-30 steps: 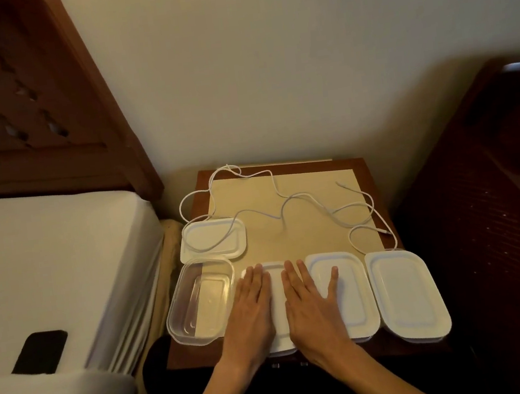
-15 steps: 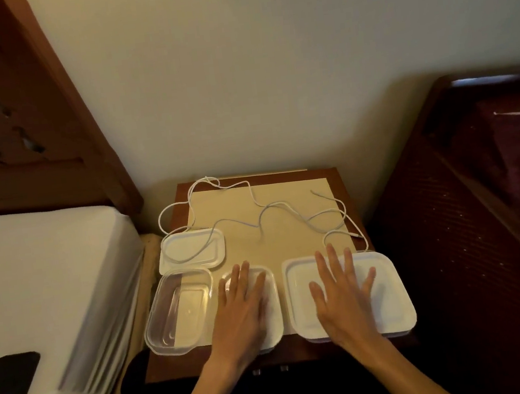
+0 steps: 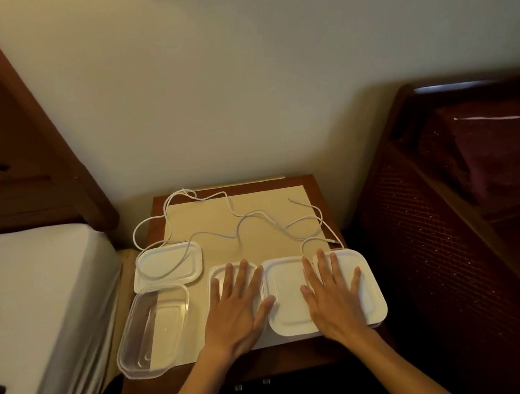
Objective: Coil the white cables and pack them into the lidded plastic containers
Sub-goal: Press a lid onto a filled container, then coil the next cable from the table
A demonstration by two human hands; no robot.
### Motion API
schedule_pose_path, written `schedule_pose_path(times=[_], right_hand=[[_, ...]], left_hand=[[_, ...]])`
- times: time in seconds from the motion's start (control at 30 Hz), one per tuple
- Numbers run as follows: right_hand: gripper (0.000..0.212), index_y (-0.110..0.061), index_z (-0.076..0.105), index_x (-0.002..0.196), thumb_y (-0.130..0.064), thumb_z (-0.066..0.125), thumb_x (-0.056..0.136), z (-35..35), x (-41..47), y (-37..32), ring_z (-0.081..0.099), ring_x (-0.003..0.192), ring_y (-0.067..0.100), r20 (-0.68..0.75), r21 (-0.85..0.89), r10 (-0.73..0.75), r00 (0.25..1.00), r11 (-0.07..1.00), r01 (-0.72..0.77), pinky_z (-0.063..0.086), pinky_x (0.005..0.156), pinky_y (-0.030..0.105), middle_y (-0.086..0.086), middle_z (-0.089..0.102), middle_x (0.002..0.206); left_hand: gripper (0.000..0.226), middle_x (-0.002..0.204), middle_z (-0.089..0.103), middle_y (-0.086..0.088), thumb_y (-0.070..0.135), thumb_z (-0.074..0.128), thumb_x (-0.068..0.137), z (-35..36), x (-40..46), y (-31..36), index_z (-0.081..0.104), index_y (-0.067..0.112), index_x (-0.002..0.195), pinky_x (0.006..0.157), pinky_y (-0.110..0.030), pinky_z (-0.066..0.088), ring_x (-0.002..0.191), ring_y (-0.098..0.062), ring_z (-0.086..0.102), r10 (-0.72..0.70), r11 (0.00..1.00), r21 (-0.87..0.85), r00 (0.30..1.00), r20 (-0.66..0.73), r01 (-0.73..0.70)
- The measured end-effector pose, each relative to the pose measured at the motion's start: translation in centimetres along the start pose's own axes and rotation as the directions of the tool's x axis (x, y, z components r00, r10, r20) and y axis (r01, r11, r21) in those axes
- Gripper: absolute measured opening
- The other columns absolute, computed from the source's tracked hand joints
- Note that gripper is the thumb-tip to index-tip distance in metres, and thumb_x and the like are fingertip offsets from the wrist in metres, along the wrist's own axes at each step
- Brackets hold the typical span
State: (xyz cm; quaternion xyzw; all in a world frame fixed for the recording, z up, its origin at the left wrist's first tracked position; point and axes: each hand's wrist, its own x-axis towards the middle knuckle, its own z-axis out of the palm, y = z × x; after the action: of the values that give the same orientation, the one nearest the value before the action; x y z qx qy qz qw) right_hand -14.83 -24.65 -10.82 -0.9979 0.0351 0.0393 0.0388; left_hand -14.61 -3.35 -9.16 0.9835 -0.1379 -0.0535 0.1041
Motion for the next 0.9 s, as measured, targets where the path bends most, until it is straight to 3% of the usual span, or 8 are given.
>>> schedule_pose_path(times=[0.27, 0.37, 0.43, 0.5, 0.57, 0.63, 0.7, 0.9], right_hand=[[0.069, -0.03, 0.03, 0.151, -0.058, 0.041, 0.089, 0.5, 0.4, -0.1, 0.028, 0.145, 0.036, -0.029, 0.004, -0.02, 0.999, 1.0, 0.02, -0.011, 0.112, 0.061, 0.006, 0.027, 0.16], [0.068, -0.033, 0.019, 0.154, -0.058, 0.029, 0.092, -0.7, 0.5, -0.1, 0.011, 0.15, 0.034, -0.009, 0.009, -0.028, 1.0, 1.0, 0.028, -0.017, 0.11, 0.064, 0.004, 0.011, 0.164], [0.067, -0.031, 0.018, 0.154, -0.054, 0.03, 0.093, -1.9, 0.8, -0.7, 0.003, 0.151, 0.031, -0.067, 0.072, -0.04, 0.997, 0.996, 0.044, -0.018, 0.108, 0.06, 0.001, 0.005, 0.164], [0.059, -0.028, 0.032, 0.15, -0.048, 0.039, 0.095, -3.7, 1.6, -1.6, 0.012, 0.15, 0.027, -0.161, 0.194, -0.057, 0.985, 0.977, 0.088, -0.006, 0.114, 0.052, -0.001, 0.016, 0.163], [0.044, -0.025, 0.049, 0.14, -0.039, 0.044, 0.099, -5.1, 3.4, -2.3, 0.033, 0.143, 0.022, -0.121, 0.375, -0.074, 0.99, 0.92, 0.114, 0.022, 0.117, 0.039, -0.001, 0.039, 0.154], [0.028, -0.019, 0.066, 0.116, -0.03, 0.047, 0.099, -6.0, 6.4, -3.0, 0.058, 0.114, 0.02, -0.105, 0.483, -0.073, 0.992, 0.868, 0.115, 0.05, 0.096, 0.033, 0.001, 0.064, 0.125], [0.023, -0.017, 0.07, 0.103, -0.029, 0.05, 0.099, -6.3, 9.4, -3.4, 0.065, 0.091, 0.017, -0.114, 0.499, -0.036, 0.993, 0.862, 0.089, 0.057, 0.081, 0.035, 0.002, 0.07, 0.106], [0.024, -0.012, 0.068, 0.108, -0.029, 0.065, 0.091, -4.3, 15.5, -3.5, 0.066, 0.093, 0.022, 0.048, 0.333, 0.021, 0.999, 0.942, -0.035, 0.056, 0.078, 0.033, 0.005, 0.067, 0.105]], left_hand=[[0.066, 0.154, -0.031, 0.011, 0.071, -0.002, 0.089, 0.0, 0.1, 0.2, -0.019, 0.044, 0.147, 0.117, -0.049, -0.015, 0.141, -0.017, -0.033, -0.004, 1.0, -0.009, 1.0, -0.002, 0.004], [0.071, 0.157, -0.026, 0.009, 0.073, -0.006, 0.085, -0.5, 0.0, 0.5, -0.015, 0.043, 0.148, 0.118, -0.048, -0.014, 0.143, -0.018, -0.029, -0.007, 1.0, -0.015, 1.0, 0.004, 0.007], [0.071, 0.161, -0.009, 0.006, 0.071, 0.001, 0.089, -0.9, 0.4, 0.6, 0.002, 0.038, 0.152, 0.12, -0.046, -0.006, 0.148, -0.019, -0.015, -0.038, 0.997, -0.07, 0.998, -0.05, 0.035], [0.065, 0.159, 0.024, 0.001, 0.064, 0.017, 0.094, -2.0, 1.2, 0.8, 0.033, 0.029, 0.147, 0.12, -0.043, 0.017, 0.148, -0.021, 0.016, -0.087, 0.986, -0.16, 0.978, -0.187, 0.057], [0.047, 0.138, 0.055, -0.001, 0.049, 0.04, 0.096, -3.4, 2.9, 0.5, 0.055, 0.021, 0.132, 0.103, -0.037, 0.042, 0.128, -0.021, 0.048, -0.111, 0.978, -0.206, 0.928, -0.355, 0.038], [0.032, 0.126, 0.063, 0.0, 0.032, 0.053, 0.095, -5.2, 5.2, -0.2, 0.06, 0.019, 0.124, 0.089, -0.032, 0.049, 0.112, -0.019, 0.057, -0.116, 0.981, -0.193, 0.899, -0.421, 0.036], [0.033, 0.13, 0.06, 0.002, 0.027, 0.055, 0.096, -6.9, 7.4, -0.7, 0.057, 0.021, 0.128, 0.089, -0.03, 0.05, 0.113, -0.017, 0.058, -0.151, 0.975, -0.209, 0.916, -0.371, 0.076], [0.031, 0.124, 0.063, -0.003, 0.021, 0.061, 0.093, -6.7, 12.2, -2.8, 0.061, 0.018, 0.124, 0.084, -0.028, 0.051, 0.104, -0.02, 0.062, -0.172, 0.984, -0.074, 0.977, -0.127, 0.164]])
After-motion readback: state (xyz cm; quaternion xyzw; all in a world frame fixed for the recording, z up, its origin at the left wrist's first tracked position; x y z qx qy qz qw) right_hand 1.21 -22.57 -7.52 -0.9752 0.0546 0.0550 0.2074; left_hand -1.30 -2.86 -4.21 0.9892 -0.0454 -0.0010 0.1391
